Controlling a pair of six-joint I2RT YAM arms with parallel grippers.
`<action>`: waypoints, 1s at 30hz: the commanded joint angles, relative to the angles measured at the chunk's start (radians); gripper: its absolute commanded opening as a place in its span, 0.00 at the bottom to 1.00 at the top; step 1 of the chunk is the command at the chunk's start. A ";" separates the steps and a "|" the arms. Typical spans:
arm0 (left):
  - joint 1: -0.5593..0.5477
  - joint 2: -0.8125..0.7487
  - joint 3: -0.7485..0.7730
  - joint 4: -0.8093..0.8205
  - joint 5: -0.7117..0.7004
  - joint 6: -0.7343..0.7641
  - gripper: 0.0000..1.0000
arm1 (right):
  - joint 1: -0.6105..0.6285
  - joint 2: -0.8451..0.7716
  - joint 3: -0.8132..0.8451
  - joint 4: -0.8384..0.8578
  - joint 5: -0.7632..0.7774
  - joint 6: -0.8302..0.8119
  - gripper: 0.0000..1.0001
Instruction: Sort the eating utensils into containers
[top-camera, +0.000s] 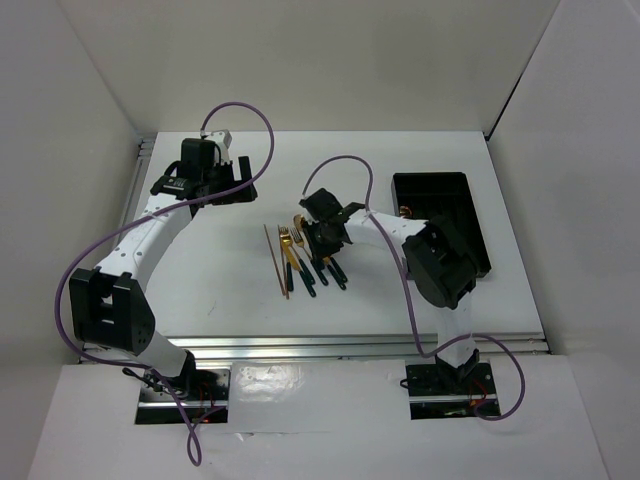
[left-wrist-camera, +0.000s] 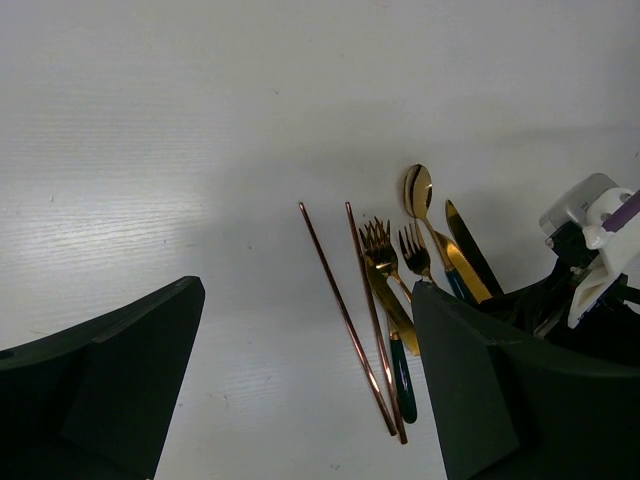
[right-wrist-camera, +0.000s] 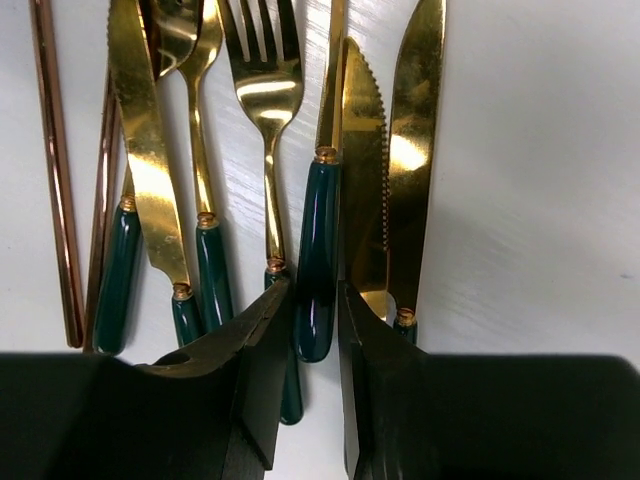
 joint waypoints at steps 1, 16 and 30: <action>0.003 -0.016 0.032 0.018 0.006 0.012 1.00 | 0.009 0.011 0.039 0.020 0.021 -0.009 0.32; 0.003 -0.016 0.032 0.018 0.006 0.012 1.00 | 0.009 0.062 0.049 0.009 0.041 -0.009 0.24; 0.003 -0.016 0.032 0.018 0.006 0.012 1.00 | -0.023 -0.076 0.116 -0.060 0.193 -0.018 0.02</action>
